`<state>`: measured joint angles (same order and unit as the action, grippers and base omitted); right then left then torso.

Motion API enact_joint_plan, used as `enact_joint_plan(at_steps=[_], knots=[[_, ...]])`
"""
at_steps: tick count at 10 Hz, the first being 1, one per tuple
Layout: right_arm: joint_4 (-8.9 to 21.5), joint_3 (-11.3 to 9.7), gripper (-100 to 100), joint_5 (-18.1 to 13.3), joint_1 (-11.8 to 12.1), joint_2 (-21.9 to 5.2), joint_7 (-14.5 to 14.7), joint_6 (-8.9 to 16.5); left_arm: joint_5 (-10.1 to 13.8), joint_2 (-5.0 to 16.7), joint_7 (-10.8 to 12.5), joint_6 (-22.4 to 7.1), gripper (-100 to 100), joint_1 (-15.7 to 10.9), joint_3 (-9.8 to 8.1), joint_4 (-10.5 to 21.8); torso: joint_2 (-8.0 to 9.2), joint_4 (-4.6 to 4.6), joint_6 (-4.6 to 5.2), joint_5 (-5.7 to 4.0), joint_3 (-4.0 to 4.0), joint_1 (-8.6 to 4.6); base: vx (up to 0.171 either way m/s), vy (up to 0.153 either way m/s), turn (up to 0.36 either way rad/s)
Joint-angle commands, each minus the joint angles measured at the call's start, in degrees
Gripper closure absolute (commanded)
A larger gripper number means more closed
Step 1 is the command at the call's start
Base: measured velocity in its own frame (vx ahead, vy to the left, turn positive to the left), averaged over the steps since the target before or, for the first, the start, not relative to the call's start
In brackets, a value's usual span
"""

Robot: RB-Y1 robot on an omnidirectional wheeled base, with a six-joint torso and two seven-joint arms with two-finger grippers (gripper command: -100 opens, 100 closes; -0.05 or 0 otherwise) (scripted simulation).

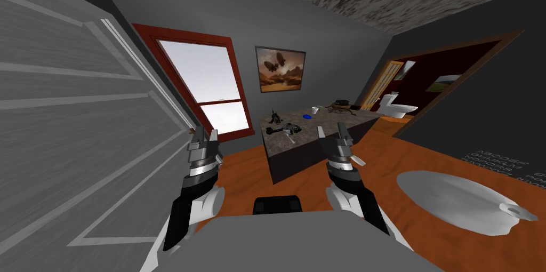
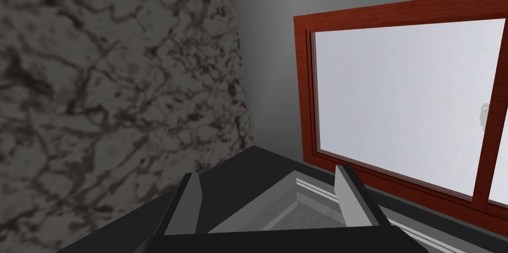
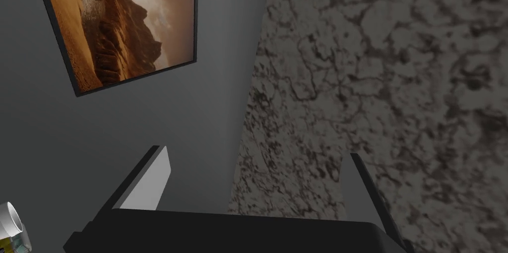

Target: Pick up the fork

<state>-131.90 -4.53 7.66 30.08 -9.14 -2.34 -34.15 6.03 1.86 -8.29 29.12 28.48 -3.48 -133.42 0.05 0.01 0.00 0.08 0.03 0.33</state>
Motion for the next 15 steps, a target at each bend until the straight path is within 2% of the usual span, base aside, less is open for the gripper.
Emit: enact_joint_plan(at_steps=[1, 2, 3, 4, 5, 6, 7, 8, 9, 10, 11, 12, 13, 14, 15], knots=[[1.9, -1.6, -100, 0.0, 2.2, -2.9, 0.3, 0.3, 0.0, 0.0, 0.0, 0.0, 0, 0.0, 0.0, 0.0, 0.0, 0.0, 0.0, 0.0, 0.0, 0.0, -0.011, 0.113, 0.028], [1.9, -1.6, -100, 0.0, 2.2, -3.6, 0.3, 0.3, 0.0, 0.0, 0.0, 0.0, 0, 0.0, 0.0, 0.0, 0.0, 0.0, -0.01, 0.01, 0.0, 0.09, 0.001, 0.083, 0.002], [2.9, -2.5, -100, 0.3, 3.7, -5.5, 0.4, 0.7, 0.0, 0.0, 0.0, 0.0, 0, 0.0, 0.0, 0.0, -0.04, 0.0, 0.0, 0.01, -0.02, 0.0, 0.011, 0.062, 0.025], [2.9, -2.5, -100, 0.3, 3.7, -6.2, 0.4, 0.7, 0.0, 0.0, 0.0, 0.0, 0, 0.0, 0.0, 0.0, -0.07, -0.01, 0.0, -0.02, -0.04, -0.09, 0.01, 0.041, 0.011], [4.1, -3.4, -100, 0.5, 5.3, -8.5, 0.5, 1.2, 0.0, 0.0, 0.0, 0.0, 0, 0.0, -0.01, 0.0, -0.07, -0.01, 0.0, -0.03, -0.04, -0.16, 0.014, 0.053, 0.035], [4.1, -3.4, -100, 0.5, 5.3, -8.9, 0.5, 1.2, 0.0, 0.0, 0.0, 0.0, 0, 0.0, 0.0, 0.0, -0.08, -0.01, 0.0, -0.03, -0.04, -0.14, 0.012, 0.055, 0.009], [5.4, -4.5, -100, 0.8, 6.9, -11.2, 0.7, 1.7, 0.0, 0.0, 0.0, 0.0, 0, 0.0, 0.0, 0.0, -0.09, -0.01, -0.01, -0.03, -0.05, -0.14, 0.01, 0.082, 0.037], [5.4, -4.5, -100, 0.8, 6.9, -11.8, 0.7, 1.7, 0.0, 0.0, 0.0, 0.0, 0, 0.0, 0.0, 0.0, -0.08, -0.02, 0.0, -0.02, -0.05, -0.05, 0.008, 0.069, 0.009], [6.7, -5.6, -100, 1.2, 8.5, -14.0, 0.9, 2.2, 0.0, 0.0, 0.0, 0.0, 0, 0.0, 0.0, 0.0, -0.07, -0.01, 0.0, -0.01, -0.04, -0.08, 0.015, 0.072, 0.036], [6.7, -5.6, -100, 1.2, 8.5, -14.8, 0.9, 2.2, 0.0, 0.0, 0.0, 0.0, 0, 0.0, 0.0, 0.0, -0.09, -0.02, -0.01, -0.02, -0.05, -0.07, 0.003, 0.067, 0.02], [8.2, -6.9, -100, 1.6, 10.2, -17.1, 1.1, 2.8, 0.0, 0.0, 0.0, 0.0, 0, 0.0, 0.0, 0.0, -0.06, -0.01, 0.0, -0.01, -0.04, -0.09, 0.001, 0.079, 0.043], [8.2, -6.9, -100, 1.6, 10.2, -18.0, 1.1, 2.8, 0.0, 0.0, 0.0, 0.0, 0, 0.0, 0.0, 0.0, -0.04, -0.01, 0.0, -0.01, -0.02, -0.04, 0.005, 0.067, 0.015], [9.8, -8.2, -100, 2.0, 11.8, -20.0, 1.4, 3.3, 0.0, 0.0, 0.0, 0.0, 0, 0.0, 0.0, 0.0, -0.06, 0.0, -0.01, -0.01, -0.03, -0.09, 0.02, 0.082, 0.056], [9.8, -8.2, -100, 2.0, 11.8, -21.2, 1.4, 3.3, 0.0, 0.0, 0.0, 0.0, 0, 0.0, 0.0, 0.0, -0.1, -0.02, -0.01, -0.01, -0.05, -0.03, 0.012, 0.069, 0.019], [11.4, -9.6, -100, 2.5, 13.4, -22.7, 1.7, 3.8, 0.0, 0.0, 0.0, 0.0, 0, 0.0, 0.0, 0.0, -0.08, -0.01, 0.0, -0.01, -0.05, -0.08, 0.0, 0.079, 0.045]])
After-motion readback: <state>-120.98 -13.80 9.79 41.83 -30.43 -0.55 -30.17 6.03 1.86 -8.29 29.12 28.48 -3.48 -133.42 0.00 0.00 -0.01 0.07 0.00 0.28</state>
